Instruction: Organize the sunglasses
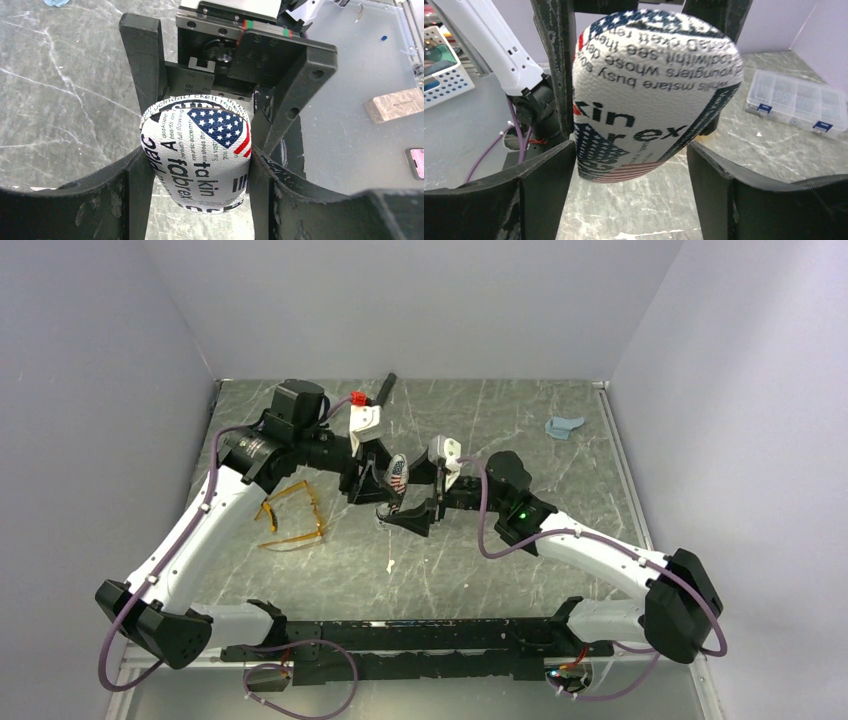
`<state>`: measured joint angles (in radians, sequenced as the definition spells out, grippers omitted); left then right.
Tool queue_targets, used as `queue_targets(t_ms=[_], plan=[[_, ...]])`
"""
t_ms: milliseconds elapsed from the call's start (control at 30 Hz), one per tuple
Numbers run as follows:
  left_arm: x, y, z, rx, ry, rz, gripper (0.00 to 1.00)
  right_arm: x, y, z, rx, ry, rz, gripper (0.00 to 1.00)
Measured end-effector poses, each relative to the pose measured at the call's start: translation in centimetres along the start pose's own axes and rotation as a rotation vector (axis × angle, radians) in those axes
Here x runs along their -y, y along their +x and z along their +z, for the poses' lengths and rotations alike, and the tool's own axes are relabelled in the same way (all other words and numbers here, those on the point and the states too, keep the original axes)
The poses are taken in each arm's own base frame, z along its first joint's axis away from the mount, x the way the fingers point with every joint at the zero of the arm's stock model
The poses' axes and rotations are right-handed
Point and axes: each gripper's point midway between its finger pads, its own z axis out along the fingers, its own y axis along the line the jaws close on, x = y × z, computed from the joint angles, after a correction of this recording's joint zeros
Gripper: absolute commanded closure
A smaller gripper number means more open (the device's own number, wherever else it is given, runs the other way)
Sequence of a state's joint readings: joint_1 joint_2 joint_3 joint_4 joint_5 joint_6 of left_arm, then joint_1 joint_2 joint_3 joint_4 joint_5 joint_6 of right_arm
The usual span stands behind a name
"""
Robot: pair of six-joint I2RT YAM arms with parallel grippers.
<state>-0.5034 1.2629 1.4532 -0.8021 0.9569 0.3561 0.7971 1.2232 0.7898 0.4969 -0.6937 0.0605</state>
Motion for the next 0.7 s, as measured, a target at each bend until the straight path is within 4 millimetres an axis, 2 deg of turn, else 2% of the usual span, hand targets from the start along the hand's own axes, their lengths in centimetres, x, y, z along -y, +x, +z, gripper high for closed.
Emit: queue_targets(t_ms=[133,267,333,367,700], plan=[[0.26,-0.03,-0.03,0.004,0.016,0.017,0.97,-0.14,-0.27,0.03,0.016,-0.03,-0.003,0.48],[0.37,0.05,-0.2,0.001,0.017,0.038,0.97,0.06,-0.06,0.04,0.013,-0.033,0.023,0.84],[0.36,0.17,-0.26,-0.003,0.015,0.038,0.97,-0.03,-0.01,0.02,0.011,-0.042,0.021,0.98],[0.39,0.27,-0.27,-0.006,0.016,0.037,0.97,-0.08,0.07,0.01,0.008,-0.044,0.022,1.0],[-0.02,0.43,-0.97,-0.051,-0.052,0.059,0.97,0.1,0.03,-0.22,0.001,-0.021,0.019,1.0]])
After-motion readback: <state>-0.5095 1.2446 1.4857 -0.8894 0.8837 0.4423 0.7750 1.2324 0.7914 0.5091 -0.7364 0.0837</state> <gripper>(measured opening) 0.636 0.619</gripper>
